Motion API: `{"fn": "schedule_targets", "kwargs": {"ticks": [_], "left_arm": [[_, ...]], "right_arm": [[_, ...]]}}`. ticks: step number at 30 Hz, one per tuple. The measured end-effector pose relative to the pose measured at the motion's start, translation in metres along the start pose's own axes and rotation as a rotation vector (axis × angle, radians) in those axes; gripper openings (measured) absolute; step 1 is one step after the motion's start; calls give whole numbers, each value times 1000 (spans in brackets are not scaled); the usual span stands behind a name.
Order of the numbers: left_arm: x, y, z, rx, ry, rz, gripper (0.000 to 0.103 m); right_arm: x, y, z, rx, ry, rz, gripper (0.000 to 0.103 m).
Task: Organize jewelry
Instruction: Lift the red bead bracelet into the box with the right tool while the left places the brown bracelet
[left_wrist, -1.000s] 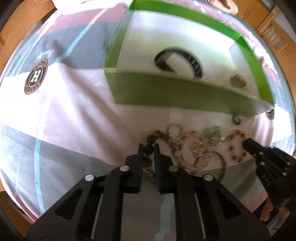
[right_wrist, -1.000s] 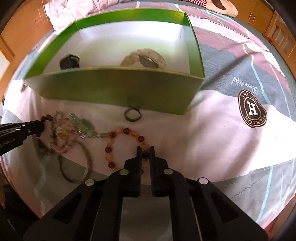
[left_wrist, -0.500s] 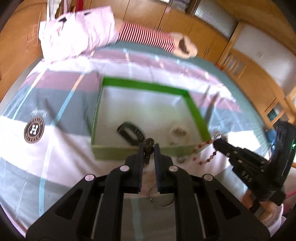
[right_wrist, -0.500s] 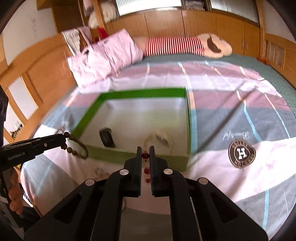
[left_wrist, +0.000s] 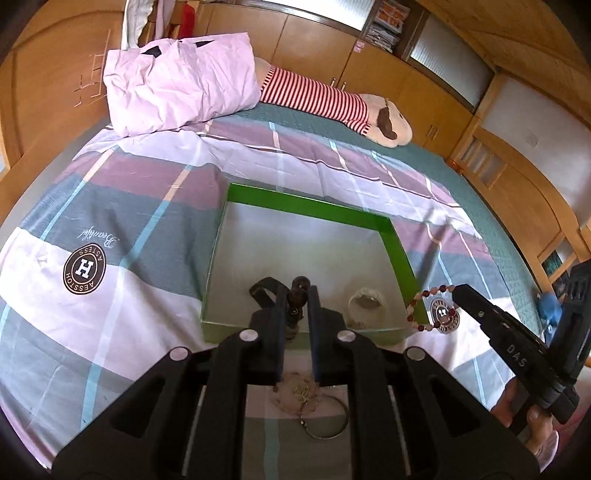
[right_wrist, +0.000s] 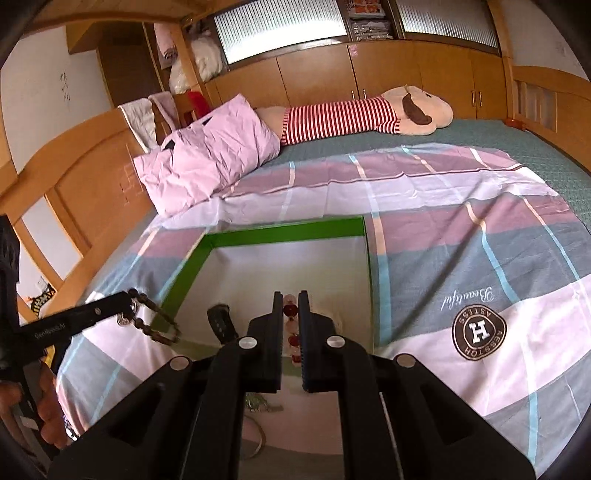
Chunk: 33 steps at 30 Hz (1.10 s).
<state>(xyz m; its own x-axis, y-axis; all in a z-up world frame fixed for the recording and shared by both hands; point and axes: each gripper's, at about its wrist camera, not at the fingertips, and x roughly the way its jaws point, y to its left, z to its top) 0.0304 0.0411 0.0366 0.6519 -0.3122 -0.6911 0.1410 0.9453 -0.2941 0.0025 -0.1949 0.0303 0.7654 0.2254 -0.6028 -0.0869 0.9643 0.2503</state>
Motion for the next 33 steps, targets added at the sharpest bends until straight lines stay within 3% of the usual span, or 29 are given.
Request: {"fn": "schedule_targets", "kwargs": {"ticks": [5, 12, 18, 29, 30, 33], "left_arm": [[9, -8, 3, 1, 4, 9, 11], [31, -15, 22, 66, -10, 83, 11], [45, 2, 21, -3, 41, 103, 11], [54, 11, 18, -36, 49, 150, 11], [55, 12, 18, -40, 52, 152, 11], [55, 13, 17, -44, 50, 155, 16]], "right_arm": [[7, 5, 7, 7, -3, 6, 8], [37, 13, 14, -8, 14, 16, 8], [70, 8, 6, 41, 104, 20, 8], [85, 13, -2, 39, 126, 38, 8], [85, 13, -2, 42, 129, 41, 12], [82, 13, -1, 63, 120, 43, 51]]}}
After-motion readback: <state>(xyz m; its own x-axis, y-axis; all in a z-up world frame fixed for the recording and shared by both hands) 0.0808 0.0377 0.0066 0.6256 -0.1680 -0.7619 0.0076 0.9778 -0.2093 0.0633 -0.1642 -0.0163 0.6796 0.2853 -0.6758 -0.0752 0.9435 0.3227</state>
